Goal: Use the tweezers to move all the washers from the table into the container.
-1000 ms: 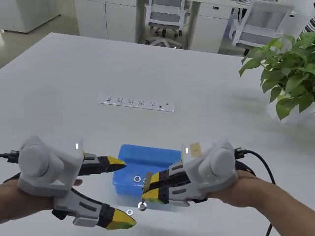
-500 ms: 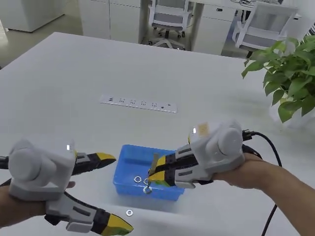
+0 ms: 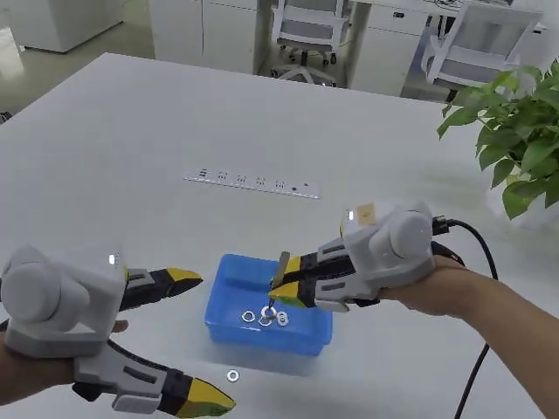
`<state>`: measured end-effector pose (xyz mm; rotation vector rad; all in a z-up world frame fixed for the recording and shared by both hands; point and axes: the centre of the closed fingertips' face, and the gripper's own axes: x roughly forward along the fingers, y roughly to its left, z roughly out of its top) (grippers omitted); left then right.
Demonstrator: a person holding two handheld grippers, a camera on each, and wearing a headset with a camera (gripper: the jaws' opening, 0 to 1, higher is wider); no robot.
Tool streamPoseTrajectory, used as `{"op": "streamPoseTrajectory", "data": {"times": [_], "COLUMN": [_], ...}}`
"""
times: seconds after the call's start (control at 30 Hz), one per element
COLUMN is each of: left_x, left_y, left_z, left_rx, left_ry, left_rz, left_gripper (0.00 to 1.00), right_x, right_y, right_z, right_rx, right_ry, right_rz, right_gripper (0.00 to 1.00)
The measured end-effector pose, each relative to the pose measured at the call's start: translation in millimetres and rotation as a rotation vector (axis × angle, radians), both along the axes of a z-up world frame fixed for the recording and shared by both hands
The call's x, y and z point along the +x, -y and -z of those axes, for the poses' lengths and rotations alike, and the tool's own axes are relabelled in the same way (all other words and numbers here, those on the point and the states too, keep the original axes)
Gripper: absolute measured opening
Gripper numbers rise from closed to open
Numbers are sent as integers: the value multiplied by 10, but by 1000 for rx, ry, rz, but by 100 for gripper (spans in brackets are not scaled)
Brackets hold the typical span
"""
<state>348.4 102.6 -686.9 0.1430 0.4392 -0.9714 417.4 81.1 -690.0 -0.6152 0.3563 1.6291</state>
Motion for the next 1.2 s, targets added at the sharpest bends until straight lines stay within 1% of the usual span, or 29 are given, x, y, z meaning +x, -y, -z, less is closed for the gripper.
{"op": "streamPoseTrajectory", "data": {"times": [0.23, 0.4, 0.73, 0.9, 1.0, 1.13, 1.2], "left_x": [0, 13, 69, 137, 177, 237, 289], "left_y": [31, 47, 83, 87, 91, 104, 83], "left_z": [-23, -37, -47, -49, -52, -67, -64], "left_rx": [3, 6, 5, 5, 7, 12, 21], "left_ry": [4, 6, -1, -1, -2, 1, 5], "left_rz": [-3, 0, 3, 7, 9, 11, 8], "left_gripper": [99, 99, 99, 99, 98, 94, 91], "right_x": [109, 184, 283, 306, 321, 328, 333], "right_y": [-56, -97, -152, -161, -169, -181, -182], "right_z": [75, 162, 317, 396, 431, 466, 485], "right_rx": [-1, -4, -19, -28, -33, -36, -38], "right_ry": [7, 17, 7, -4, -3, -6, -5], "right_rz": [4, 7, 15, 15, 13, 11, 9], "right_gripper": [7, 8, 8, 8, 8, 8, 8]}}
